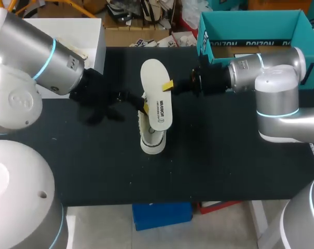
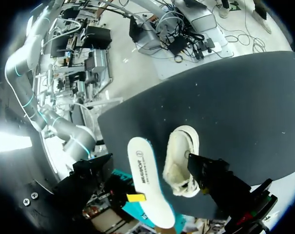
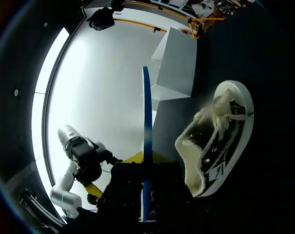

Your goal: Take the shoe out of the shoebox, open the shoe tongue, remove and reinsert the insole, then place the shoe into the shoebox

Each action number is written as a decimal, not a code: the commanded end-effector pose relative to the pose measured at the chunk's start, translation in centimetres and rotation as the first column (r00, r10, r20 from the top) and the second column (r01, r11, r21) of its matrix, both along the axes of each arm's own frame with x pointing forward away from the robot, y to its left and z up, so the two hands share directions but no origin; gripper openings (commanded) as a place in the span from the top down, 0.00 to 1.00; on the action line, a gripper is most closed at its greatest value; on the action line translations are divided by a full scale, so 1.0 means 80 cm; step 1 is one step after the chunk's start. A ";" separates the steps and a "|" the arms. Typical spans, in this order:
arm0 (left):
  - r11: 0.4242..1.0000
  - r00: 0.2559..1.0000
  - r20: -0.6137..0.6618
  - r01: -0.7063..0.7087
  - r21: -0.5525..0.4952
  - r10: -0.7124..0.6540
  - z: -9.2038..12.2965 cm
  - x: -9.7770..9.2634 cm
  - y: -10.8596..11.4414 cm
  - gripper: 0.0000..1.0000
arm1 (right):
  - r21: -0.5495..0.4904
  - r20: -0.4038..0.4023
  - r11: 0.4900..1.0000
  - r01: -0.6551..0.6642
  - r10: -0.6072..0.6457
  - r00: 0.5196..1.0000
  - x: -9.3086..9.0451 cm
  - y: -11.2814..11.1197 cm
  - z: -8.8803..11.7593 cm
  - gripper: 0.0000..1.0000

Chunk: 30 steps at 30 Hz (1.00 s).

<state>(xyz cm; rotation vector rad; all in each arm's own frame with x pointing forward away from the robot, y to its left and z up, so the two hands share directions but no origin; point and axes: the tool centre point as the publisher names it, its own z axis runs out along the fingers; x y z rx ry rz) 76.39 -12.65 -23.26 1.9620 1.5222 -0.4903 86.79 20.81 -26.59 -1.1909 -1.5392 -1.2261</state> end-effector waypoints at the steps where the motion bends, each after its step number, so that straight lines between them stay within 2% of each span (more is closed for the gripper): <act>1: 0.780 0.999 -0.029 0.030 0.624 -0.015 0.003 0.008 -0.016 0.00 | -0.001 0.000 1.000 0.003 -0.003 1.000 0.000 0.002 -0.001 1.00; 2: 0.763 1.000 -0.014 0.013 0.646 -0.005 0.002 0.009 -0.018 0.00 | -0.001 0.000 1.000 0.003 -0.003 1.000 0.000 0.002 -0.001 1.00; 4: 0.786 1.000 -0.007 0.005 0.618 -0.001 0.007 0.008 -0.025 0.00 | -0.001 0.000 1.000 0.003 -0.003 1.000 0.000 0.002 -0.001 1.00; 15: 0.785 1.000 -0.004 0.003 0.620 0.000 0.003 0.004 -0.029 0.00 | -0.001 0.000 1.000 0.003 -0.003 1.000 0.000 0.002 -0.001 1.00; 17: 0.712 0.996 -0.034 -0.033 0.702 0.079 -0.002 0.002 -0.037 0.00 | -0.001 0.000 1.000 0.003 -0.003 1.000 0.000 0.002 -0.001 1.00; 18: 0.726 0.992 -0.068 -0.027 0.687 0.102 -0.001 0.003 -0.038 0.00 | -0.001 0.000 1.000 0.003 -0.003 1.000 0.000 0.002 -0.001 1.00; 20: 0.690 0.983 -0.035 -0.099 0.717 0.178 0.002 0.006 -0.041 0.00 | -0.001 0.000 1.000 0.003 -0.003 1.000 0.000 0.002 -0.001 1.00; 22: 0.701 0.979 -0.033 -0.121 0.703 0.203 0.004 0.007 -0.045 0.00 | -0.001 0.000 1.000 0.003 -0.003 1.000 0.000 0.002 -0.001 1.00; 23: 0.686 0.976 -0.010 -0.146 0.713 0.219 0.004 0.008 -0.047 0.00 | -0.001 0.000 1.000 0.003 -0.003 1.000 0.000 0.002 -0.001 1.00; 30: 0.680 0.968 0.028 -0.196 0.707 0.250 0.000 0.013 -0.054 0.00 | -0.001 0.000 1.000 0.003 -0.003 1.000 0.000 0.002 -0.001 1.00</act>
